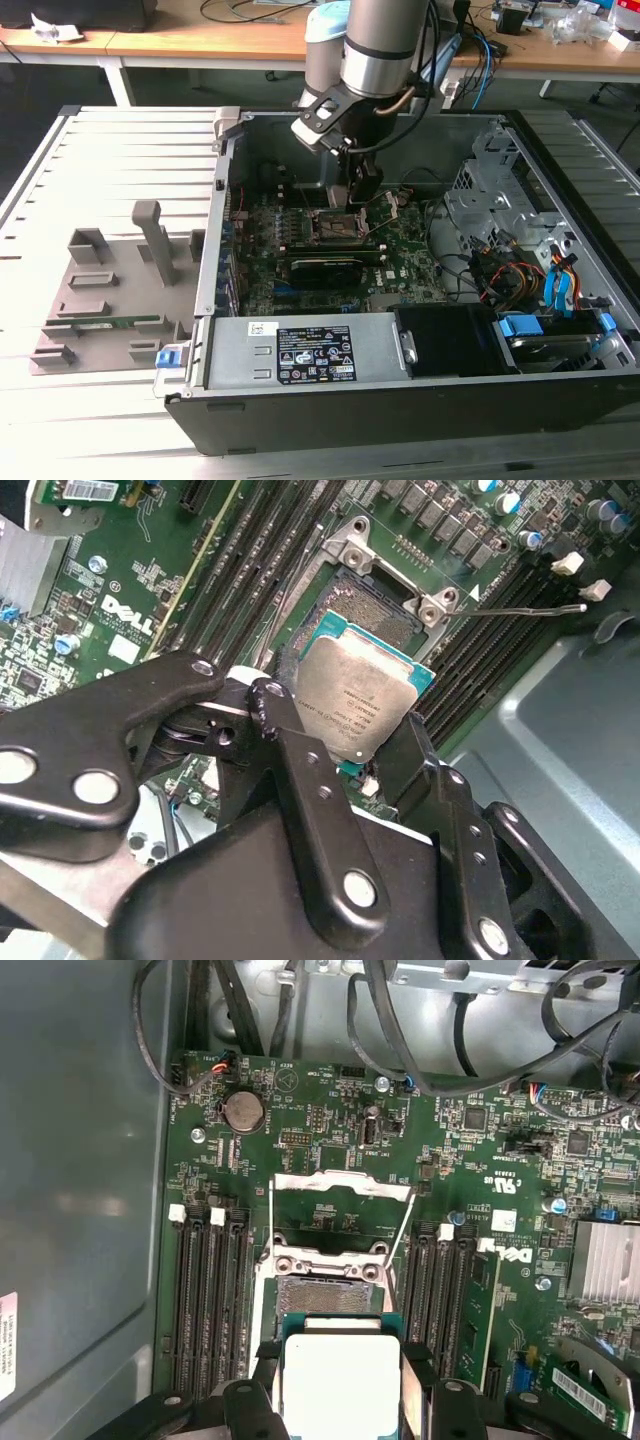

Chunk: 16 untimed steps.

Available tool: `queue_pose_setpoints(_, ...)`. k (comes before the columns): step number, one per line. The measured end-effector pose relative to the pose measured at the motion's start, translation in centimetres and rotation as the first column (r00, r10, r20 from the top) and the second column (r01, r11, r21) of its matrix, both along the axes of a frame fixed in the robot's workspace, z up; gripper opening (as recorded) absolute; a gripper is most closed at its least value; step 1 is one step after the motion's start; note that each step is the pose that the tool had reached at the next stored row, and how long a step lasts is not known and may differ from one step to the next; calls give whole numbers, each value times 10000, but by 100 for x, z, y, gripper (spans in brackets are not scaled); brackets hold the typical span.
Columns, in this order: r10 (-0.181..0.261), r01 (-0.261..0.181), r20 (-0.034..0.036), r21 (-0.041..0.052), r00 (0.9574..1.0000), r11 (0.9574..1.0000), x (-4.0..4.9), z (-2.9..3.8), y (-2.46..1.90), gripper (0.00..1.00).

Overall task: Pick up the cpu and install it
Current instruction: 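Place the cpu into insertion slot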

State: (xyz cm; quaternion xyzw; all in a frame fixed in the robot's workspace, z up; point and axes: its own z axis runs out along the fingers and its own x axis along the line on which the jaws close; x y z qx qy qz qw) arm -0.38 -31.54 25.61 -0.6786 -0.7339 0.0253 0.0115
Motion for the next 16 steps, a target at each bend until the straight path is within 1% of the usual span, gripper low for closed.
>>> queue_pose_setpoints(1, 0, 0, -1, 0, 10000, 10000, 0, -25, 0, 55)
queue_pose_setpoints(3, 0, 0, 0, 0, 10000, 10000, 0, -48, 0, 55)
queue_pose_setpoints(5, 0, 0, 0, -1, 10000, 10000, 0, -56, 0, 55)
queue_pose_setpoints(9, 0, 0, 0, 0, 10000, 10000, 0, -100, 0, 55)
queue_pose_setpoints(16, 0, 0, 0, 0, 10000, 10000, 0, -145, 0, 55)
